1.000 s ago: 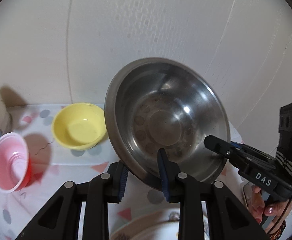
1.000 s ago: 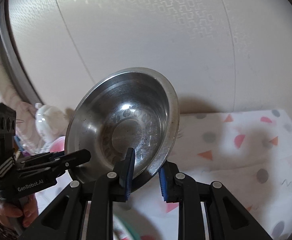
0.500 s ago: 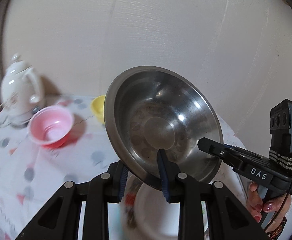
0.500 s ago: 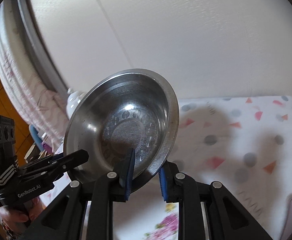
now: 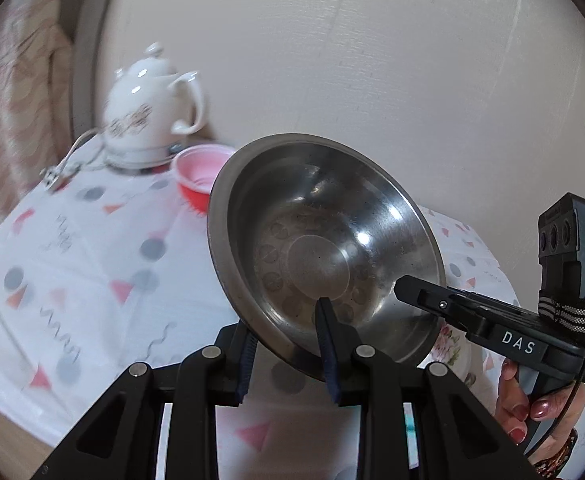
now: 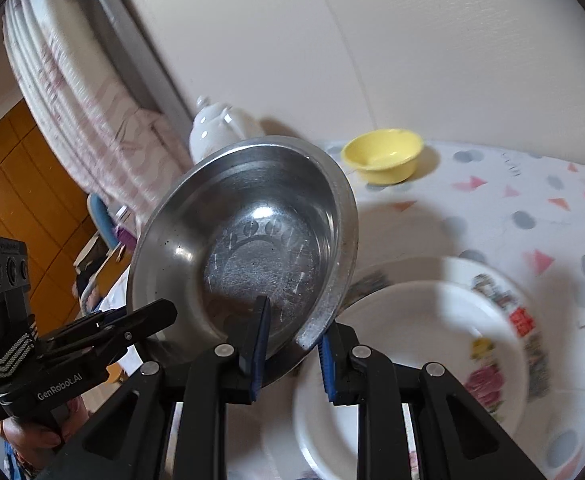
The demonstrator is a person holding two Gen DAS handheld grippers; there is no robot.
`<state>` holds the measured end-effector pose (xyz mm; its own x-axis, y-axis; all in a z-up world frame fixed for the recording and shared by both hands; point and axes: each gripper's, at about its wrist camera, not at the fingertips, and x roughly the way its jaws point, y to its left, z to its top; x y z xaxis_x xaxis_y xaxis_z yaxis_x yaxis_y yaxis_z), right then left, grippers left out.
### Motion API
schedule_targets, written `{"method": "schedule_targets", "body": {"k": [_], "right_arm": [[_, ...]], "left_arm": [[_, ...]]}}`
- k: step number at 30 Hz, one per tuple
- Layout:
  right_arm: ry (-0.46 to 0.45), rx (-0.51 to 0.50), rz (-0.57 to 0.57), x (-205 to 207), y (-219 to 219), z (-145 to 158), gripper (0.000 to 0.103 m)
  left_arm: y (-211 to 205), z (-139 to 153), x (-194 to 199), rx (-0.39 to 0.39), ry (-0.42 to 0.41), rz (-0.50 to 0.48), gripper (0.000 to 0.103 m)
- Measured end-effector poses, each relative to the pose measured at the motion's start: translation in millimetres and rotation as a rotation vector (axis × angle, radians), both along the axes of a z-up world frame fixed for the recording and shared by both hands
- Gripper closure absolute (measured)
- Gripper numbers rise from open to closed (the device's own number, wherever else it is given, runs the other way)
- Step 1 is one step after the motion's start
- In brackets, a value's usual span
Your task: Organize plates and bowls
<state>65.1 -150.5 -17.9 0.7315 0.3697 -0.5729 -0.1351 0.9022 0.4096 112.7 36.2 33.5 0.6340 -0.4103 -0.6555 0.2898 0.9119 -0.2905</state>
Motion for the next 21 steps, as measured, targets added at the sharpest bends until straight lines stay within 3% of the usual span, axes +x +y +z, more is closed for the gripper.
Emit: {"method": "schedule_targets", "body": {"k": [21], "right_arm": [[0.131, -0.065, 0.142, 16, 66, -31, 0.077]], "left_arm": [[61, -42, -29, -0.062, 0.131, 0.089, 0.074]]}}
